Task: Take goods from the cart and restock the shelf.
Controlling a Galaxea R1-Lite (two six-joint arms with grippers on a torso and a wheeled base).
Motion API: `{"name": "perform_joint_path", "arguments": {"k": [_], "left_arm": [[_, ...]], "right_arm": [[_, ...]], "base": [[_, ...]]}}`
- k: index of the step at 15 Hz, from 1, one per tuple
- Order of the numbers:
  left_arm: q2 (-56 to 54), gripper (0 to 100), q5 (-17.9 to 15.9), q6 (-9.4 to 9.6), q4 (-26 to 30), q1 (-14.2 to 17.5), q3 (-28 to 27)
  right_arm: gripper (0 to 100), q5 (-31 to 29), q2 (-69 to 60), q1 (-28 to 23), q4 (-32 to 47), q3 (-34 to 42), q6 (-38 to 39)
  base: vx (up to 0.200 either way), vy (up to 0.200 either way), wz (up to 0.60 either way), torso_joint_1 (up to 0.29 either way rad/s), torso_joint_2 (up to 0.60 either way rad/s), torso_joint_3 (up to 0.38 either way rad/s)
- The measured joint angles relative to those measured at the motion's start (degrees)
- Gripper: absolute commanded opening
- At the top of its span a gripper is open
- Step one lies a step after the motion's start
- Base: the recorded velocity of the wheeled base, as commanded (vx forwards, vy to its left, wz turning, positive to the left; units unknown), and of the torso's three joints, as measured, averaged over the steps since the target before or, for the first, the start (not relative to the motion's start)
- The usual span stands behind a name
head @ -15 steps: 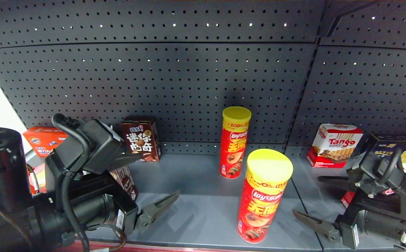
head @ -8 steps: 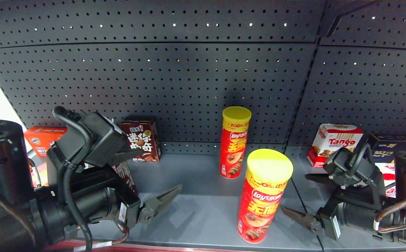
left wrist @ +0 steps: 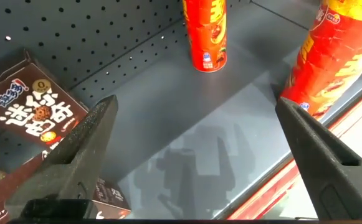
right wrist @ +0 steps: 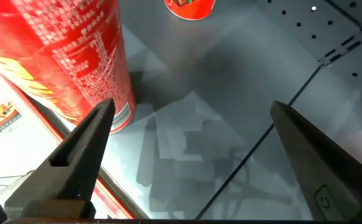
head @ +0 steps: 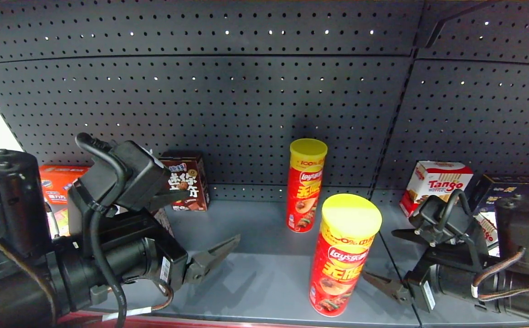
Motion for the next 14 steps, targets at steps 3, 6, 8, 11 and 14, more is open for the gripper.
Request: {"name": "perform_joint_path", "arguments": {"k": [3, 6, 8, 11, 14], "left_arm": [[0.4, 100, -0.5, 0.00, -0.7, 1.3, 0.0], [0.5, 100, -0.5, 0.00, -0.9, 1.6, -0.2], [0.7, 100, -0.5, 0.00, -1.0, 1.7, -0.3], [1.0, 100, -0.6, 0.00, -1.5, 1.7, -0.5], [1.4, 100, -0.6, 0.00, -1.6, 1.7, -0.9]], "right_arm": [[100, 0.0, 0.8, 0.7, 0.0, -0.1, 0.0], [100, -0.1, 2.0, 1.7, 0.0, -1.2, 0.0], [100, -0.1, 2.9, 1.9, 0.0, -2.0, 0.0], [100, -0.1, 3.9, 2.1, 0.0, -2.6, -0.1], [100, -0.1, 4.7, 2.7, 0.0, -2.9, -0.1]], "base": [[0.000, 0.000, 0.00, 0.000, 0.00, 0.000], [0.000, 0.000, 0.00, 0.000, 0.00, 0.000], [0.000, 0.000, 0.00, 0.000, 0.00, 0.000], [0.000, 0.000, 0.00, 0.000, 0.00, 0.000], [0.000, 0.000, 0.00, 0.000, 0.00, 0.000]]}}
